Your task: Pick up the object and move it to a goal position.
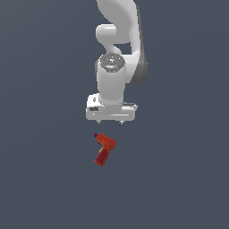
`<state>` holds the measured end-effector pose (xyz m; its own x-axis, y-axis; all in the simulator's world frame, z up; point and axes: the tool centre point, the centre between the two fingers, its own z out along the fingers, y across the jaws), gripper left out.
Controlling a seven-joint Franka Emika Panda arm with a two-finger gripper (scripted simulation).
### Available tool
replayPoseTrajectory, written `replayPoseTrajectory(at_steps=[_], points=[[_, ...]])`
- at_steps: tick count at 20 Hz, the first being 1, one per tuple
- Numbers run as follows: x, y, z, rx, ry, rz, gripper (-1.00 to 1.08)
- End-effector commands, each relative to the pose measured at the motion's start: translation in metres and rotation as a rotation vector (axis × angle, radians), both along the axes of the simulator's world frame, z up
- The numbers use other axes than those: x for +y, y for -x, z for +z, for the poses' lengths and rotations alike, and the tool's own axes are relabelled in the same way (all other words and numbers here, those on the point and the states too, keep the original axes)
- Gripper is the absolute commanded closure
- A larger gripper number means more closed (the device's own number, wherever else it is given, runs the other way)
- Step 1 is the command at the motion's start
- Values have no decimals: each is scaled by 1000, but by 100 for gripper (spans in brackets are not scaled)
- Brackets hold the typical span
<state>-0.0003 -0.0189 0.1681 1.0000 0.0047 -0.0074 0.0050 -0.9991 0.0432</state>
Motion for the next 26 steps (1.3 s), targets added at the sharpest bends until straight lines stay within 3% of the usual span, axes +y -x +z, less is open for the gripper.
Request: replayPoseTrajectory(at_steps=[1, 15, 26], points=[[0, 0, 0, 0, 0, 0, -100], [-5, -5, 4, -16, 29, 45, -100], [-24, -9, -26, -32, 150, 221, -100]])
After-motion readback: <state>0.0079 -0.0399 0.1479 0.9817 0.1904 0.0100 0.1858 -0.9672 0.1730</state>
